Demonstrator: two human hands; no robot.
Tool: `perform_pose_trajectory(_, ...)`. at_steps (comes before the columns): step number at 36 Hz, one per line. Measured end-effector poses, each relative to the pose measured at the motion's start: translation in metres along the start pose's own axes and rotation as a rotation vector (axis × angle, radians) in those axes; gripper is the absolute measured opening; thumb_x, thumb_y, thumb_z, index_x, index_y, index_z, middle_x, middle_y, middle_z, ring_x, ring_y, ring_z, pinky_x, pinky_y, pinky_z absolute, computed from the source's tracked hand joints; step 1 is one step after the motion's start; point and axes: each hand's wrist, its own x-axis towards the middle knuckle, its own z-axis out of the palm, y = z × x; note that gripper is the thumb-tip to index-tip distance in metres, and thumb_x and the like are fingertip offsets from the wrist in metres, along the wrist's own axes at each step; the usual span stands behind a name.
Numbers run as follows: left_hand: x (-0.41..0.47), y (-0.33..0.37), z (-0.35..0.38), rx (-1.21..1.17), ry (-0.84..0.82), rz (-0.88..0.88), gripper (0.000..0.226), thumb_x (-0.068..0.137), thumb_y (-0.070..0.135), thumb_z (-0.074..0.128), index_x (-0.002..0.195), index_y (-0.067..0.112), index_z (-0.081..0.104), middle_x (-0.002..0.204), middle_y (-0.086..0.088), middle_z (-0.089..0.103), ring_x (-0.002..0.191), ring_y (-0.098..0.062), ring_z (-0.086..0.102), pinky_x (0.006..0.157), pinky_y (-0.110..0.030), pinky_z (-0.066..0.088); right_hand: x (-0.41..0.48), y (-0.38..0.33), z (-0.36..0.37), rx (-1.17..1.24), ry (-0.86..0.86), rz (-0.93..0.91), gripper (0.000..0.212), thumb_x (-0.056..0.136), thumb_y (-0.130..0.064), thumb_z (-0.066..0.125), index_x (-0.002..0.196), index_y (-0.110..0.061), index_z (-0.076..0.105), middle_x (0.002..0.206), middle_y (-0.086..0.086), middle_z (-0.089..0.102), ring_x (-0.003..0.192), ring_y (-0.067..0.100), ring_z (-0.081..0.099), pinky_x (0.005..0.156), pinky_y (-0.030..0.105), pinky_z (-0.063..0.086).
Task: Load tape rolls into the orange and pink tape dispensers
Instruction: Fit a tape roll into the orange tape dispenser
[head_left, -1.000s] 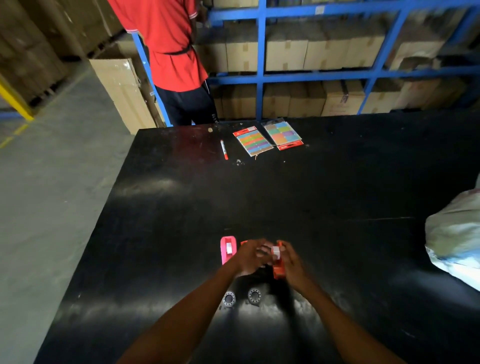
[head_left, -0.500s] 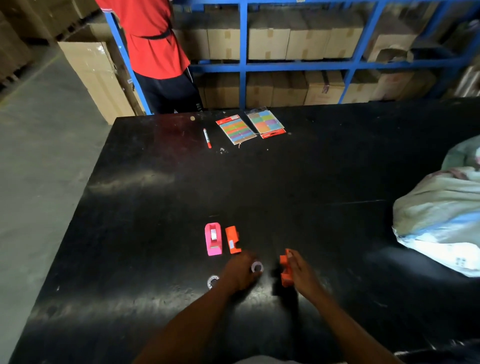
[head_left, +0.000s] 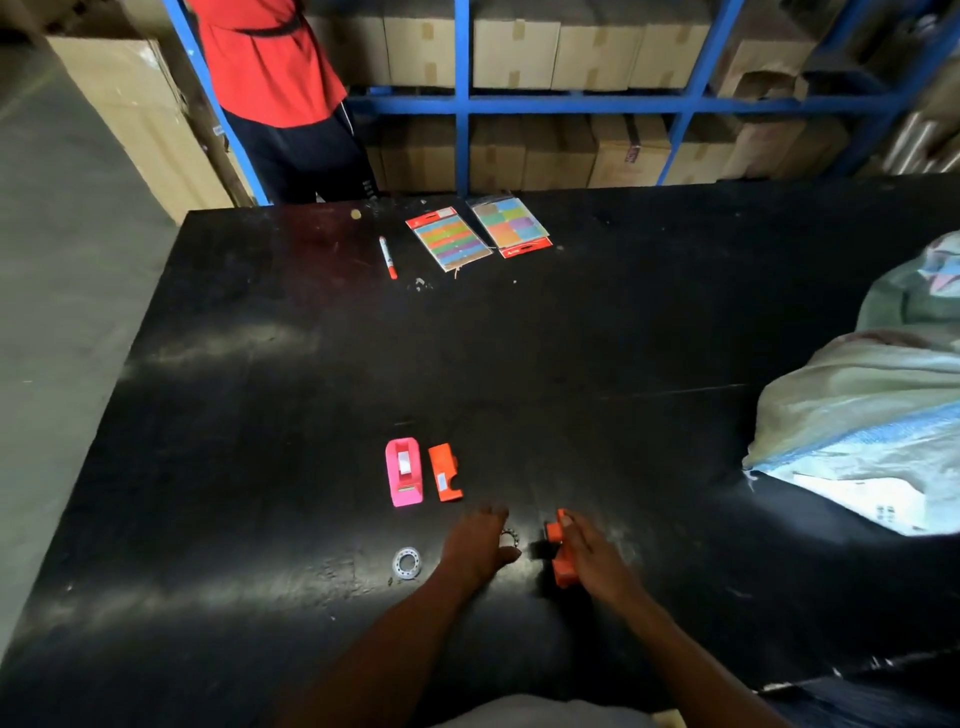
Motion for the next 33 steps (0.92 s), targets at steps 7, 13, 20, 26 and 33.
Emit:
perform_pose_trajectory(7,-0.015,-0.042,-0.013,-0.196,0.043,0.011,0.060,0.068,0.034,0.082,0.120,0.021,0.053,0.122,-0.001,0.059,0.108,-0.020,0.060,0.088,-0.027,0.046,0.017,-0.007,0.015,0.049,-0.035,0.000,0.031,0.103,-0.042,0.036,0.129,-0.034,0.051,0.113,-0.003,0.063,0.087,0.007,0.064,0.079,0.027,0.052)
perform_pose_trajectory(13,-0.024,-0.074,-0.008,-0.104,-0.047,0.090,0.080,0.052,0.034,0.088,0.122,0.026,0.051,0.126,0.001,0.050,0.110,-0.014,0.052,0.093,-0.026,0.047,0.027,-0.010,0.028,0.057,-0.057,-0.031,0.037,0.102,-0.046,0.037,0.133,-0.033,0.051,0.124,-0.001,0.061,0.102,0.017,0.064,0.098,0.038,0.049)
perform_pose_trajectory(20,-0.032,-0.064,-0.003,-0.083,0.006,0.038,0.044,0.072,0.021,0.069,0.115,0.021,0.061,0.116,-0.004,0.057,0.109,-0.022,0.056,0.087,-0.023,0.041,0.028,0.000,0.025,0.060,-0.072,-0.031,0.030,0.101,-0.052,0.034,0.124,-0.042,0.050,0.119,0.001,0.066,0.098,0.017,0.066,0.095,0.044,0.052)
perform_pose_trajectory(26,-0.031,-0.053,-0.015,-0.227,0.031,0.003,0.036,0.069,0.035,0.076,0.101,0.024,0.064,0.105,0.004,0.066,0.096,-0.013,0.062,0.086,-0.030,0.052,0.030,0.012,0.019,0.069,-0.077,-0.022,0.026,0.099,-0.053,0.037,0.119,-0.045,0.053,0.110,0.002,0.071,0.089,0.018,0.071,0.084,0.044,0.059)
perform_pose_trajectory(33,-0.039,-0.038,-0.028,-0.388,-0.036,-0.020,0.049,0.073,0.030,0.080,0.117,0.026,0.061,0.109,0.005,0.069,0.098,-0.010,0.066,0.089,-0.027,0.056,0.015,-0.022,0.023,0.067,-0.079,-0.108,0.034,0.104,-0.033,0.039,0.134,-0.023,0.053,0.119,-0.004,0.058,0.096,0.009,0.059,0.071,0.000,0.040)
